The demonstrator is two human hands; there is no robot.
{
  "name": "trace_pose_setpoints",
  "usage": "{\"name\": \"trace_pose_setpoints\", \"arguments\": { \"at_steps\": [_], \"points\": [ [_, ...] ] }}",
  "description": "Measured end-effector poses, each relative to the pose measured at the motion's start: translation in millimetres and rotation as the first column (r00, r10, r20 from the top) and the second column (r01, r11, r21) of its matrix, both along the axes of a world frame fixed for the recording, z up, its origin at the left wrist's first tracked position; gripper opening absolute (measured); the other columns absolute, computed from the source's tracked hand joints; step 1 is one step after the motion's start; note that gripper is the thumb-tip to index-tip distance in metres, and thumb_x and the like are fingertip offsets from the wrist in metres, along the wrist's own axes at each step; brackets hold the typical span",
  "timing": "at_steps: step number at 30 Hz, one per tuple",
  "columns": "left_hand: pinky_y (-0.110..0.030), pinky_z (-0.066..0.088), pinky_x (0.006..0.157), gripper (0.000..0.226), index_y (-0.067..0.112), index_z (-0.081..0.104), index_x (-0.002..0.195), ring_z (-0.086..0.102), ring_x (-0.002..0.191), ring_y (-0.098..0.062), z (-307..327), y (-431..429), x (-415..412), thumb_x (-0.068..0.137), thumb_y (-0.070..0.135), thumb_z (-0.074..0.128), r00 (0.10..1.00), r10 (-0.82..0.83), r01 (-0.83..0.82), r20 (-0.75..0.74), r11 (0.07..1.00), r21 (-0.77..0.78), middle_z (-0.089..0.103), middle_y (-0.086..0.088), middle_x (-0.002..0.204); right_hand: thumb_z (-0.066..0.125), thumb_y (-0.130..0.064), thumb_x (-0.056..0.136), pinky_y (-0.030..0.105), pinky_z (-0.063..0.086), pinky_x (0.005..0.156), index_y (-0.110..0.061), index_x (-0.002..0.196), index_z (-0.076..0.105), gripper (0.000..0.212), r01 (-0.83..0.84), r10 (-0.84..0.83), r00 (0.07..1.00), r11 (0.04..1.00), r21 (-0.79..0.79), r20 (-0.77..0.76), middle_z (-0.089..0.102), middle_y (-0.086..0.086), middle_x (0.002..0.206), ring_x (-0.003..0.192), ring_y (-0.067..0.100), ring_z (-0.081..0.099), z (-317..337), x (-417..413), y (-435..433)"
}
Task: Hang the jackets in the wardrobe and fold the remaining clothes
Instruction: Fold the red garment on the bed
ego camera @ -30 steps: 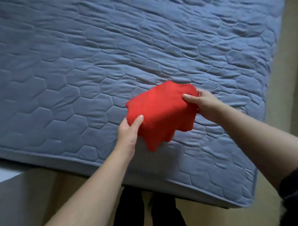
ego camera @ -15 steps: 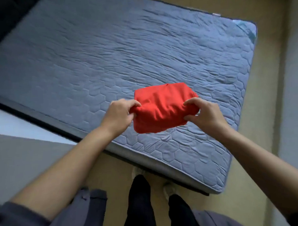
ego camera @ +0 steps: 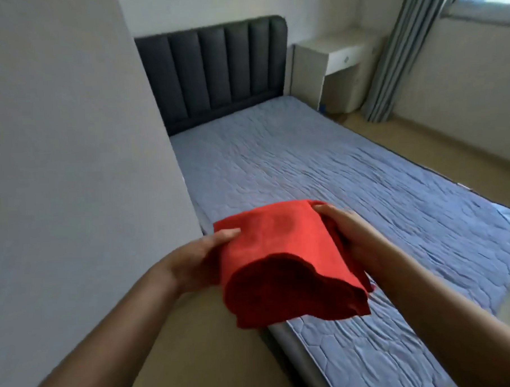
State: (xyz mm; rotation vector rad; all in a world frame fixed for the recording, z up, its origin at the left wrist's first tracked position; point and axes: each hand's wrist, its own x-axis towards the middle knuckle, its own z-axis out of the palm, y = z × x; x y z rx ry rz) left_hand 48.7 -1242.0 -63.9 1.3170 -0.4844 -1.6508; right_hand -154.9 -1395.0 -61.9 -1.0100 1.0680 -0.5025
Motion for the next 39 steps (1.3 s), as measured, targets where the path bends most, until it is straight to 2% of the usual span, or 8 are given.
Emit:
{"name": "trace_pose_setpoints", "arguments": {
  "at_steps": [4,8,11,15,20,25,29,39],
  "points": [
    [-0.027,0.058,0.061,0.015,0.004,0.067,0.097,0.069,0.066,-0.018,-8,79,18,0.087,0.003,0.056,0.93,0.351,-0.354,0.105,0.935,0.011,0.073,-0.012,0.084,0.063,-0.023,0.085,0.033,0.053,0.072,-0.011,0.098,0.067,0.018,-0.228,0.213,0.973,0.95,0.214,0.092,0.068,0.01,0.08,0.071,0.021,0.064,-2,53,45],
    [-0.019,0.051,0.051,0.016,0.005,0.065,0.086,0.065,0.055,-0.014,3,174,56,0.093,0.01,0.051,0.758,0.622,-0.627,0.197,0.778,-0.043,0.069,-0.007,0.067,0.077,-0.04,0.067,0.038,0.059,0.074,-0.01,0.092,0.077,0.039,-0.558,0.525,0.829,0.765,0.322,0.192,0.073,0.014,0.094,0.082,0.025,0.071,-12,112,122],
    [-0.019,0.05,0.055,0.019,0.01,0.067,0.081,0.064,0.059,-0.014,5,273,80,0.091,0.02,0.055,0.637,0.741,-0.757,0.212,0.653,-0.007,0.068,-0.007,0.07,0.098,-0.022,0.038,0.043,0.058,0.081,-0.004,0.096,0.076,0.064,-0.744,0.737,0.649,0.564,0.358,0.189,0.071,0.018,0.1,0.081,0.028,0.072,-25,155,203],
    [-0.027,0.057,0.06,0.03,0.011,0.079,0.087,0.072,0.08,-0.02,9,413,88,0.087,0.036,0.063,0.482,0.875,-0.875,0.05,0.478,0.079,0.074,-0.01,0.093,0.078,-0.014,0.063,0.036,0.06,0.061,-0.002,0.101,0.068,0.041,-0.843,0.854,0.495,0.426,0.329,0.159,0.074,0.017,0.088,0.067,0.025,0.072,-22,222,316],
    [-0.028,0.056,0.063,0.037,0.014,0.059,0.121,0.072,0.087,-0.022,2,564,62,0.084,0.008,0.065,0.324,0.914,-0.945,0.243,0.322,0.049,0.074,-0.008,0.1,0.068,-0.019,0.076,0.035,0.059,0.061,-0.003,0.088,0.077,0.022,-0.959,0.978,0.123,0.073,0.275,0.17,0.073,0.019,0.091,0.071,0.027,0.072,-3,279,451],
    [-0.032,0.056,0.067,0.07,0.022,0.05,0.124,0.068,0.093,-0.03,19,687,31,0.059,0.002,0.067,0.103,0.944,-0.99,0.312,0.128,-0.062,0.065,-0.015,0.113,0.058,0.002,0.084,0.04,0.058,0.08,-0.006,0.126,0.054,0.043,-0.954,0.948,-0.264,-0.284,0.093,0.179,0.067,0.02,0.117,0.101,0.033,0.067,6,315,568],
    [-0.028,0.055,0.057,0.063,0.022,0.054,0.116,0.069,0.072,-0.022,31,750,12,0.062,-0.009,0.055,-0.153,0.931,-0.983,0.331,-0.108,-0.149,0.07,-0.011,0.093,0.064,0.0,0.08,0.045,0.053,0.093,-0.01,0.132,0.047,0.055,-0.89,0.878,-0.443,-0.454,0.026,0.184,0.065,0.017,0.122,0.112,0.037,0.061,16,348,655],
    [-0.036,0.054,0.066,0.051,0.018,0.052,0.121,0.062,0.087,-0.03,101,904,-51,0.08,-0.009,0.042,-0.686,0.593,-0.724,0.422,-0.612,-0.318,0.064,-0.016,0.102,0.076,-0.014,0.072,0.032,0.058,0.067,-0.019,0.124,0.052,0.058,-0.693,0.652,-0.72,-0.692,-0.201,0.238,0.073,0.01,0.102,0.088,0.027,0.072,61,379,916]
  ]
}}
